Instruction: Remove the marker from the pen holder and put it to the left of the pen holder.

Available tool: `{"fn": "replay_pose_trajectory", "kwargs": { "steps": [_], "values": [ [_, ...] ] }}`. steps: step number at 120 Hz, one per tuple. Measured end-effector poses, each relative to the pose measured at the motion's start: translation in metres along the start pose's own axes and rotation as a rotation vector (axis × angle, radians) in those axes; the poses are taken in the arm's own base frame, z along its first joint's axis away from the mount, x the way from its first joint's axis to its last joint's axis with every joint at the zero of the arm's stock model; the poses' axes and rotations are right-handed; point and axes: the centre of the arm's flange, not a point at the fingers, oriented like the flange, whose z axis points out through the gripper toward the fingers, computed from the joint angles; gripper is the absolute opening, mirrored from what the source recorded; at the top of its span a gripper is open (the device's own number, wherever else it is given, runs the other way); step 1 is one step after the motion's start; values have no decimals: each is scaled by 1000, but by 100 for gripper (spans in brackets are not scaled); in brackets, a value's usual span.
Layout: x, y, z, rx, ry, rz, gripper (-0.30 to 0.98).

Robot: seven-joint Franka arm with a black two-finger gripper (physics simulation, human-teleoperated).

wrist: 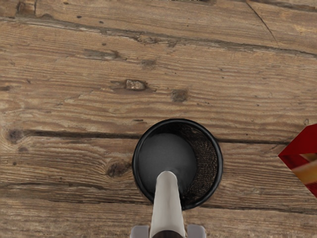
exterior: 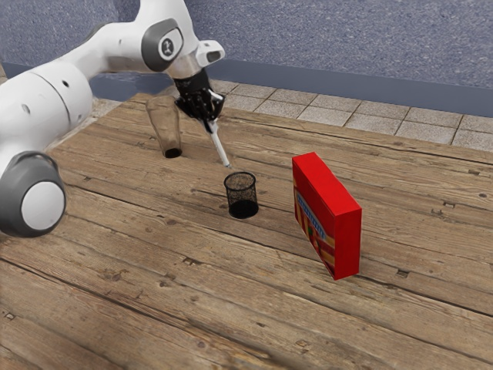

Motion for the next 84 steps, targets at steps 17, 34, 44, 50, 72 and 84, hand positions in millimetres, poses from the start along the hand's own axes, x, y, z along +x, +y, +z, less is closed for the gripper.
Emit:
{"fn": "replay_pose_trajectory", "kwargs": {
  "steps": [17, 34, 44, 50, 72, 84],
  "values": [
    [-17, -5, -40, 100, -48, 14, -10],
    [-39, -26, -9, 218, -251, 6, -10],
    [-52, -33, 8, 269, -361, 3, -10],
    [-58, -36, 14, 293, -414, 1, -10],
    [-83, -45, 52, 354, -624, -6, -10],
    [-92, -50, 70, 384, -716, -11, -10]
  ]
}}
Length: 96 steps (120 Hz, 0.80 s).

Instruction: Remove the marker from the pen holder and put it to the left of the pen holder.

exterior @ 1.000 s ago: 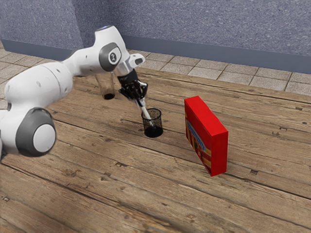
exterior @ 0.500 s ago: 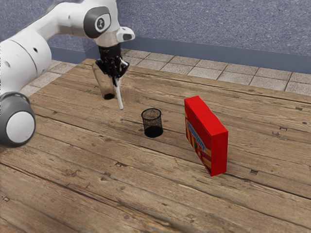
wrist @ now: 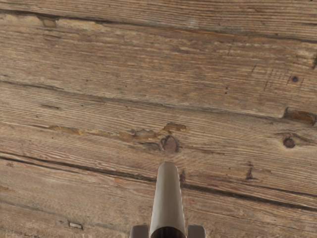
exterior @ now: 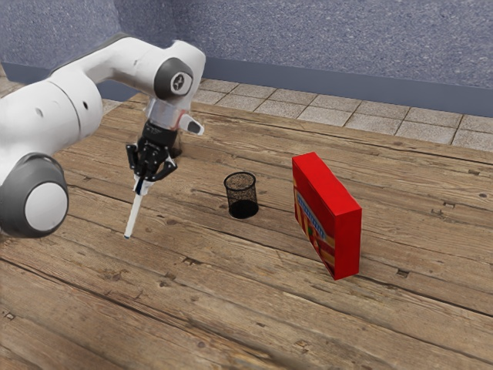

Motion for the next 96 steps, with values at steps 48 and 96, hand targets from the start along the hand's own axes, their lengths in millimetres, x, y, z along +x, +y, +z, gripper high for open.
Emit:
{"fn": "replay_pose_trajectory", "kwargs": {
  "steps": [48, 96],
  "values": [
    [27, 1, 45, 45, -137, -3, -10],
    [37, -4, 64, 27, -169, -7, 46]
  ]
}}
